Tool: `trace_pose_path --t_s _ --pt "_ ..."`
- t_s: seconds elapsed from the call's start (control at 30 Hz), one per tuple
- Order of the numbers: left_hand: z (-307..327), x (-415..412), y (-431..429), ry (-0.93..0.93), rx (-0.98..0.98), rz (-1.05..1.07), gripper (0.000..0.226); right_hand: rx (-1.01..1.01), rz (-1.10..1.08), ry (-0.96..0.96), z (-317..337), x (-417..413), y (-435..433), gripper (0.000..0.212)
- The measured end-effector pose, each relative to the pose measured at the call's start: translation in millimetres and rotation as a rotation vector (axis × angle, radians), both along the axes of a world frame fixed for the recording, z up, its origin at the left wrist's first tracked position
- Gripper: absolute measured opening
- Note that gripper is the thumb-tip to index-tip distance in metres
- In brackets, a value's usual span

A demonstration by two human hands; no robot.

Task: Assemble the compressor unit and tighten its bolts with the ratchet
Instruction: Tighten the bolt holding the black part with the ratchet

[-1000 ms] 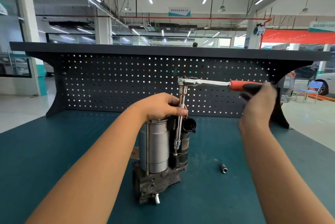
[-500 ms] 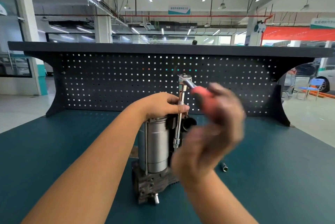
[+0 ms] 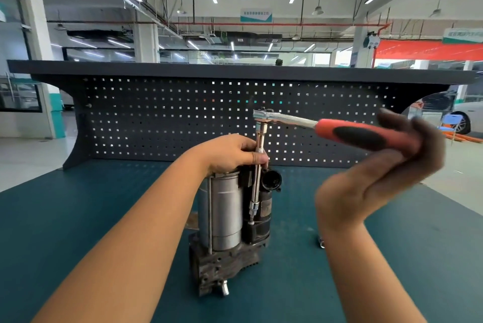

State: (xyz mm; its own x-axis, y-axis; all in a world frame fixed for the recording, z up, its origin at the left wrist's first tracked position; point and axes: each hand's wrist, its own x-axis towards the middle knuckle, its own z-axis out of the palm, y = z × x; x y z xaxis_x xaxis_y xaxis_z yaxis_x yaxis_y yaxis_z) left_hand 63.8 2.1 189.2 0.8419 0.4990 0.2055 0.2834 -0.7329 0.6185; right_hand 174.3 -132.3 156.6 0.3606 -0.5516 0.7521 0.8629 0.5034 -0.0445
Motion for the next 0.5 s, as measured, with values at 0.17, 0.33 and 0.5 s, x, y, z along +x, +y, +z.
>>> trace_pose_path --t_s 0.17,0.33,0.5 --pt "0.1 -0.4 0.4 -0.019 -0.045 -0.003 0.015 -0.362 0.474 0.667 15.8 55.0 7.3 0.033" --pt "-1.0 -0.4 2.8 -0.027 -0.076 -0.007 0.015 -0.253 0.623 0.71 19.4 44.0 3.2 0.013" --pt "-0.7 -2.5 2.2 0.012 -0.018 0.009 0.022 0.039 0.356 0.207 4.4 -22.4 -6.7 0.032"
